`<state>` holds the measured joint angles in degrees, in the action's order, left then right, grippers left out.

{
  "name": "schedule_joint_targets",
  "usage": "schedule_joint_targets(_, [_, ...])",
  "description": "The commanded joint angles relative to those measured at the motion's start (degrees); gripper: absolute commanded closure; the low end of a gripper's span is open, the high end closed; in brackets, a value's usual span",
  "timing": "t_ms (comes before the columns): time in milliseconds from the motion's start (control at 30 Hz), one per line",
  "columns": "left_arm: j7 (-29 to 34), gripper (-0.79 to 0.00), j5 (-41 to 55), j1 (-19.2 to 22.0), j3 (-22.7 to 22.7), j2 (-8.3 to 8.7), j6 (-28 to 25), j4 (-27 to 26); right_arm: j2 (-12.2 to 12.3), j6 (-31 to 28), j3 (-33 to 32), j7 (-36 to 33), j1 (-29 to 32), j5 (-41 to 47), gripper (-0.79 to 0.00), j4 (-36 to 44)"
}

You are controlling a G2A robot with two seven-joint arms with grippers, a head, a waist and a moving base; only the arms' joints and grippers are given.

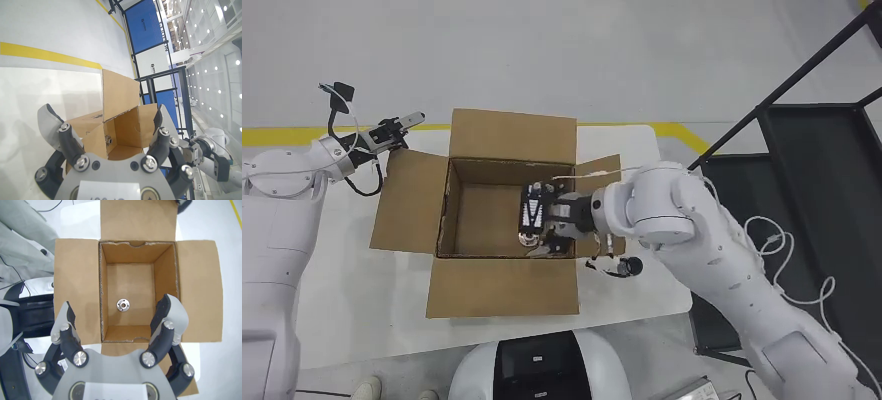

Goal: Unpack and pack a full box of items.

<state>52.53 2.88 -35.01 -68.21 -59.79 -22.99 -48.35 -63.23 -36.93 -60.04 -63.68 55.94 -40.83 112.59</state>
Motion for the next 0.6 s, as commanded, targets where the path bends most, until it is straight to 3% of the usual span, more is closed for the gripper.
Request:
schedule_joint_targets(0, [0.0, -0.785, 0.0, 0.0, 0.0, 0.0, 0.0, 0.0, 1.2, -1.0, -5.7, 1.0, 5.7, -0.1, -0.785, 1.7])
schedule_joint_targets(367, [0.0, -0.785, 0.0, 0.0, 0.0, 0.0, 0.0, 0.0, 4.7, -6.5, -27.4, 11.0, 29.4, -2.2, -0.785, 8.1])
schedule_joint_targets(567, [0.0, -0.785, 0.0, 0.0, 0.0, 0.0, 0.0, 0.0, 5.4, -9.2, -33.7, 16.6, 36.6, -3.2, -0.785, 11.2])
